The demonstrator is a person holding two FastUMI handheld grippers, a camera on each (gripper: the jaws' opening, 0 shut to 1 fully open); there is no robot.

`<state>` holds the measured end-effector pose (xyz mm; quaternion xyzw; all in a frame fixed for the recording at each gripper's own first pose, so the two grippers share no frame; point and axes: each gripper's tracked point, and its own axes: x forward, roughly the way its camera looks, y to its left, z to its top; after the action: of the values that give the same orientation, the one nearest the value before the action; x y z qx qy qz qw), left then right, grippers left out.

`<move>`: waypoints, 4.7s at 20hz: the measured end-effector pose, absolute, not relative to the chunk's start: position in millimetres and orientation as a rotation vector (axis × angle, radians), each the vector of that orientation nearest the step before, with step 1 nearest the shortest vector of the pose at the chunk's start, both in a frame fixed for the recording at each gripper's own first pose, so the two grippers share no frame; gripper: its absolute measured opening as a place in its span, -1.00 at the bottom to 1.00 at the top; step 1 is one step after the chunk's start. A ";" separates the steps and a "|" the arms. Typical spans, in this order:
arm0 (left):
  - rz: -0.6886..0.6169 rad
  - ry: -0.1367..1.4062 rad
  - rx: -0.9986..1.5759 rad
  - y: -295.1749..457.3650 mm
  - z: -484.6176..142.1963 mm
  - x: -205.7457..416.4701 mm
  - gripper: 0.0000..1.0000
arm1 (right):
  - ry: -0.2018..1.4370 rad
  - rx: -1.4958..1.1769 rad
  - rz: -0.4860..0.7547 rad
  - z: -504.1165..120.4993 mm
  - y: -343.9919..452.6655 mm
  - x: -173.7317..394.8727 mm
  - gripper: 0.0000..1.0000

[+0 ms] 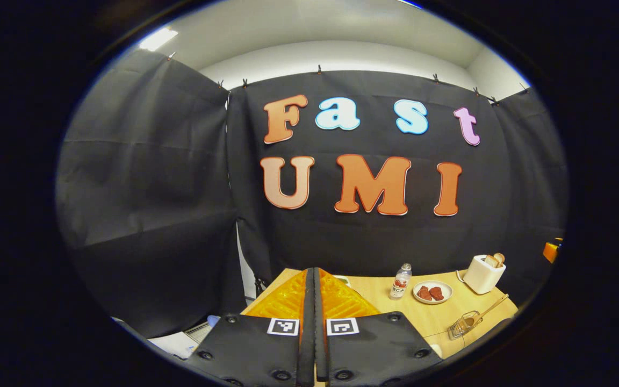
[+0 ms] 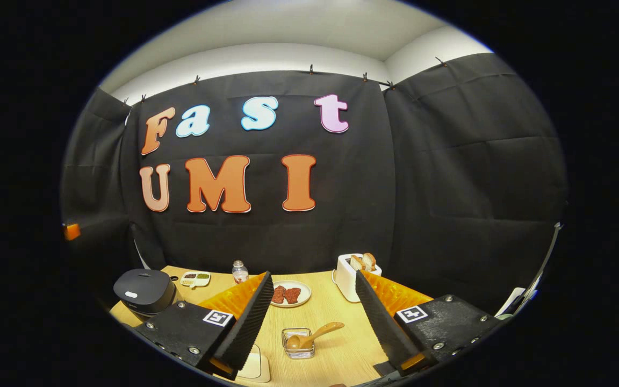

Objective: Close the left gripper, press the button to open the rice cooker; take a wooden spoon from the chopstick holder with the right hand, scoop a spoonful of rice and pour it into the rice cooker, then put the wooden spoon back into the chopstick holder.

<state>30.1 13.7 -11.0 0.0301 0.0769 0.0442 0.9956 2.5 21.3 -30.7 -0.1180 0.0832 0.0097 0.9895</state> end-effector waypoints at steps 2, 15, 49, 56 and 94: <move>0.058 0.225 -0.001 9.4 -35.5 40.7 -0.90 | 0.174 -0.236 0.018 -32.5 21.1 1.5 0.90; 0.008 0.529 0.044 1.0 -186.7 88.4 -0.90 | 0.233 -0.220 -0.004 -56.2 10.2 1.5 0.90; 0.025 0.180 0.059 -14.2 -14.9 91.6 -0.90 | 0.234 -0.103 -0.073 -73.7 -27.2 7.2 0.90; 0.088 0.073 0.091 16.4 23.6 59.7 -0.89 | 0.283 0.002 -0.063 -134.1 -37.6 27.5 0.89; 0.230 0.055 0.124 87.5 29.0 12.3 0.92 | 0.388 0.419 -0.067 -231.0 -17.1 95.6 -0.68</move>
<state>12.3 87.5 29.0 0.0619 0.0272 0.1145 0.9911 95.6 -17.1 -231.0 0.2064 0.1915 -0.0330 0.9590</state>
